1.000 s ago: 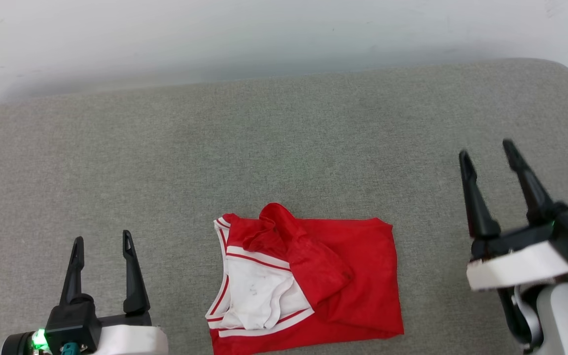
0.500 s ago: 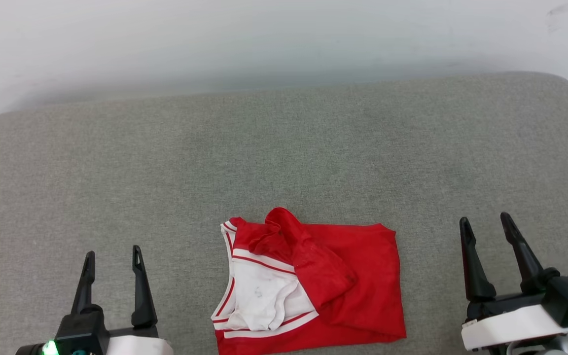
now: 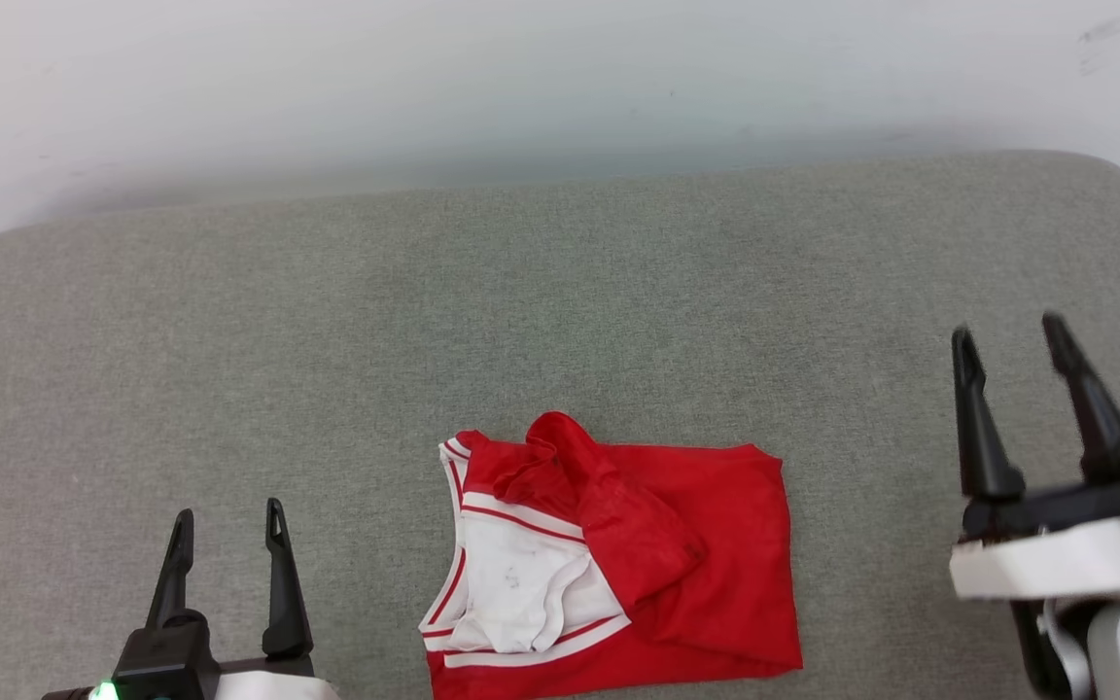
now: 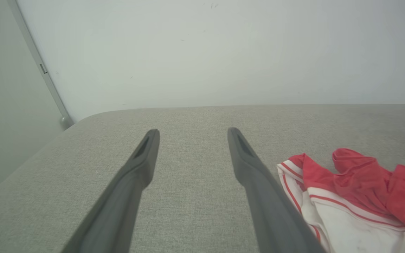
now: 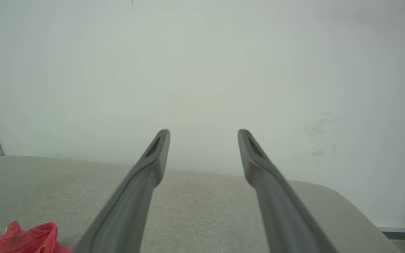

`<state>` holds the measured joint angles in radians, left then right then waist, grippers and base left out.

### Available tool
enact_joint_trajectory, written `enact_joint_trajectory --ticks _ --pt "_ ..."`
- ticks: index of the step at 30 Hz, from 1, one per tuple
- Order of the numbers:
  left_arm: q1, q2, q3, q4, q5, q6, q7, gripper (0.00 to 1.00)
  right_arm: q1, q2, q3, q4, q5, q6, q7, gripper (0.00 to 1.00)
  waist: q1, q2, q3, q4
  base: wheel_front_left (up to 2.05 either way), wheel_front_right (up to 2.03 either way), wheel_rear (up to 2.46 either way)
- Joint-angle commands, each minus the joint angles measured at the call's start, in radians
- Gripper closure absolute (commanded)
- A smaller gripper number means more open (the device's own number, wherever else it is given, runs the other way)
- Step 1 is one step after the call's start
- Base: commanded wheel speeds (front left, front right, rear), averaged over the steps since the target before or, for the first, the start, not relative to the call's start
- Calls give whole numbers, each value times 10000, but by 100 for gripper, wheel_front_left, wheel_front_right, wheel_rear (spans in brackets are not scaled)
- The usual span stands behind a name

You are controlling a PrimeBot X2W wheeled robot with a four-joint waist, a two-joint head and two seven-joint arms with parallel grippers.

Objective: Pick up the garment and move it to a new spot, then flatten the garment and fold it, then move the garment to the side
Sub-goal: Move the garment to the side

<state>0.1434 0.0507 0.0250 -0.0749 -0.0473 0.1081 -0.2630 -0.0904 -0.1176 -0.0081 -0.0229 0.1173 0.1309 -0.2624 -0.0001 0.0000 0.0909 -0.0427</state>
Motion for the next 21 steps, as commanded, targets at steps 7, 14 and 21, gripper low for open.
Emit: enact_joint_trajectory --ticks 7,14,21 --pt "-146 -9 2 68 -38 -139 -22 0 -2016 -1851 1325 476 632 -4 727 0 1 0 38 47 0 0 0" --pt "-358 -6 10 -3 -119 -186 -22 0 -3168 -4229 3411 583 4604 -4 5868 0 1 0 414 215 0 0 0" --pt "-702 -6 -57 8 -157 -264 -22 0 -2721 -5004 3726 972 8234 -4 8887 0 1 0 856 425 0 0 0"
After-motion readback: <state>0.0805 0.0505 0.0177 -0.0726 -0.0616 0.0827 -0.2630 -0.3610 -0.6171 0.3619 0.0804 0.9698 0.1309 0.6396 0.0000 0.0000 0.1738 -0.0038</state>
